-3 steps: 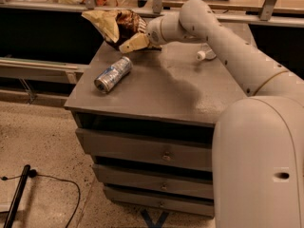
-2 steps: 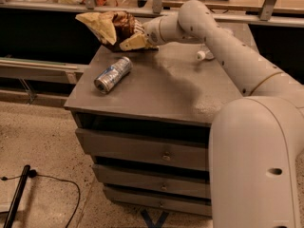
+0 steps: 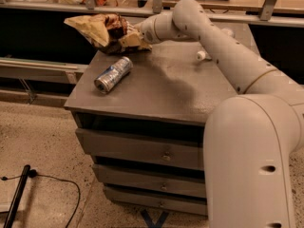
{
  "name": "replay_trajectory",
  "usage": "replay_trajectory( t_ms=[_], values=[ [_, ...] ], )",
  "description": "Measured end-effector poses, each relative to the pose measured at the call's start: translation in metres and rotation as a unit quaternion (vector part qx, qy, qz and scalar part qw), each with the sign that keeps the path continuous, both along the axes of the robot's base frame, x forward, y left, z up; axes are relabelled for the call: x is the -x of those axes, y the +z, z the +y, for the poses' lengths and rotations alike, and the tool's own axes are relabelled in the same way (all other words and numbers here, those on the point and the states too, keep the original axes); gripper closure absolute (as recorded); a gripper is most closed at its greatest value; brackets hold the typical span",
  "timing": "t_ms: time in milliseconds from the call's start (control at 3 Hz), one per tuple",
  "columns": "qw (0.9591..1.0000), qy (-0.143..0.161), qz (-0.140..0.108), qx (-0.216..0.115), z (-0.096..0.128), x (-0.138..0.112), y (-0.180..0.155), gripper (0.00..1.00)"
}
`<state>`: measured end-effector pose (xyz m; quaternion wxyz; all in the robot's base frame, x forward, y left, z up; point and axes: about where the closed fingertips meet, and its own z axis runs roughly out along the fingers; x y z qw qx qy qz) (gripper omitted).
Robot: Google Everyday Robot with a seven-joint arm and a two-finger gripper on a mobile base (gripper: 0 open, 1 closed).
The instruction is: Pick brown chip bag
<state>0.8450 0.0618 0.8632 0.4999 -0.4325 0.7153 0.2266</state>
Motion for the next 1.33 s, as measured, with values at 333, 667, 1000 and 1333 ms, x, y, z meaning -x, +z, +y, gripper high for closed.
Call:
replay_trajectory(
  t_ms=[333, 667, 1000, 1333],
  values=[
    [0.9993, -0.014, -0.010, -0.033, 0.000, -0.003, 0.018, 0.95],
    [0.9963, -0.025, -0.023, -0.078, -0.011, 0.002, 0.050, 1.00],
    [0.9927, -0.031, -0.042, -0.108, -0.029, 0.014, 0.082, 1.00],
    [0.9894, -0.046, -0.074, -0.116, -0.105, 0.049, 0.139, 1.00]
  ],
)
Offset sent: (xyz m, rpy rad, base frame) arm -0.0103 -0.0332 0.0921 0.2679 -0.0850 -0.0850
